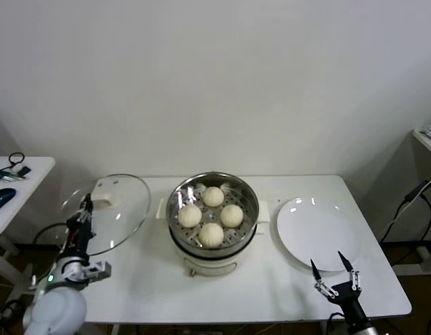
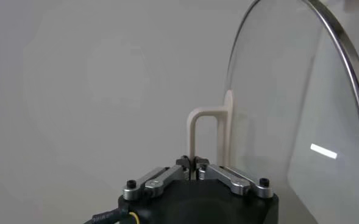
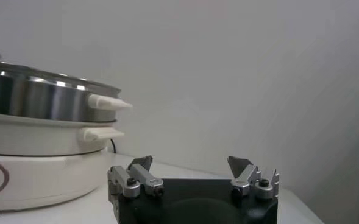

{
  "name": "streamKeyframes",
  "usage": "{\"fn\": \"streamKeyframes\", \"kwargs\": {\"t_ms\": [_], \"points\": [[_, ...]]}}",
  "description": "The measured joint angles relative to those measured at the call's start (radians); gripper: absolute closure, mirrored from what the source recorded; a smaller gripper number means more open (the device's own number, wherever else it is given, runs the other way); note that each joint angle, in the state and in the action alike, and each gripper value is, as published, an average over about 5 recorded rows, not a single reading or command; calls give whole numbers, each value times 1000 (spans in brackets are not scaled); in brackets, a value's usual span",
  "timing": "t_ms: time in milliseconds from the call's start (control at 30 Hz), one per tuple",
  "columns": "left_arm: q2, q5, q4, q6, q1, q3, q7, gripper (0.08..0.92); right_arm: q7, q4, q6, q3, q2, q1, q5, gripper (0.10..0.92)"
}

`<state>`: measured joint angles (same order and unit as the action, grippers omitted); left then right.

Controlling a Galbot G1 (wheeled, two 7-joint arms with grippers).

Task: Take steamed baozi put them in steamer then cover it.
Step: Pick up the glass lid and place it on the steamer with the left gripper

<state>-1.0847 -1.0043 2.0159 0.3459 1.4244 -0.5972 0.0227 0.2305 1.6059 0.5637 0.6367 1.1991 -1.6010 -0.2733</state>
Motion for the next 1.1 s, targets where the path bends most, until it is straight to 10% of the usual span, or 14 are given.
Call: {"fn": "streamKeyframes", "kwargs": {"t_ms": [1100], "points": [[-193,-358,35,259,-282,554,-182,868,-14,10,-9,5,17,24,13,203]]}}
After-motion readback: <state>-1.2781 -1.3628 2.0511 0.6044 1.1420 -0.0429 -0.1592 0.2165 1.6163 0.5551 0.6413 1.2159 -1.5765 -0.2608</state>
